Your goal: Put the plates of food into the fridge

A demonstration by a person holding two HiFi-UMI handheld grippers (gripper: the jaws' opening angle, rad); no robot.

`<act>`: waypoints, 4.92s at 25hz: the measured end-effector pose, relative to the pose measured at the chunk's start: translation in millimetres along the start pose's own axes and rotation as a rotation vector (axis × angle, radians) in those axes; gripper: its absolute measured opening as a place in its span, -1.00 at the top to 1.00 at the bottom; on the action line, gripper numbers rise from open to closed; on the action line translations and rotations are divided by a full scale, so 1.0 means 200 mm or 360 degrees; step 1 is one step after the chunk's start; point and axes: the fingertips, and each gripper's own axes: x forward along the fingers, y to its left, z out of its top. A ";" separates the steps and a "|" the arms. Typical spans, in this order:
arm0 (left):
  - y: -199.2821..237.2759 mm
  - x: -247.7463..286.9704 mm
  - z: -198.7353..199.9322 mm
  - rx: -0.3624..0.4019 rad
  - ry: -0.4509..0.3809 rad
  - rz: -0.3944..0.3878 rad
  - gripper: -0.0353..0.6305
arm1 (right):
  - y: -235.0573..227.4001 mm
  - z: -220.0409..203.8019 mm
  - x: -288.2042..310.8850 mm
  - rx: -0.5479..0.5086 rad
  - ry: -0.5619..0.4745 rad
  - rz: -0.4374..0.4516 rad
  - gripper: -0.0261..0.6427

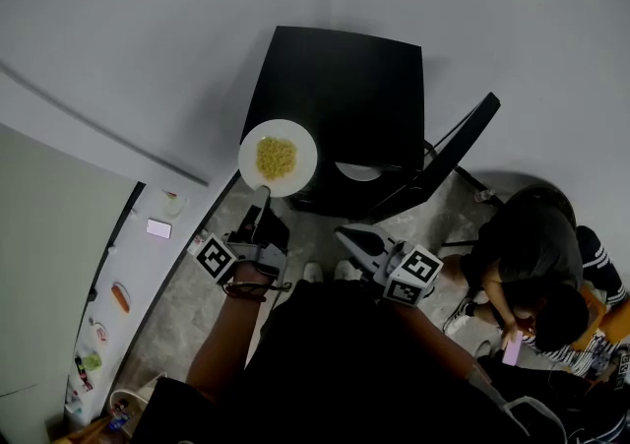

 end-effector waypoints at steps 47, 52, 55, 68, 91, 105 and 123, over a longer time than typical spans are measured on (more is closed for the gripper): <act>0.72 0.06 -0.10 -0.0058 0.0200 0.0216 0.79 | -0.20 -0.03 -0.23 0.0148 -0.0055 -0.0256 0.84; 0.85 0.09 -0.07 -0.0037 0.0205 0.0281 0.79 | -0.23 -0.03 -0.23 0.0170 -0.0066 -0.0283 0.84; 0.91 0.12 -0.03 -0.0058 0.0183 0.0320 0.79 | -0.24 -0.03 -0.22 0.0172 -0.0064 -0.0290 0.84; 0.97 0.27 0.02 -0.0063 0.0192 0.0358 0.80 | -0.29 -0.03 -0.22 0.0222 -0.0077 -0.0345 0.84; 1.02 0.40 0.00 -0.0155 -0.0012 0.0536 0.81 | -0.30 -0.06 -0.30 0.0251 -0.0109 -0.0428 0.84; 1.00 0.41 0.00 -0.0092 -0.0011 0.0585 0.80 | -0.31 -0.07 -0.32 0.0299 -0.0114 -0.0388 0.84; 0.54 0.17 -0.15 0.0982 0.0556 0.0346 0.82 | -0.29 -0.07 -0.27 0.0257 -0.0070 -0.0301 0.84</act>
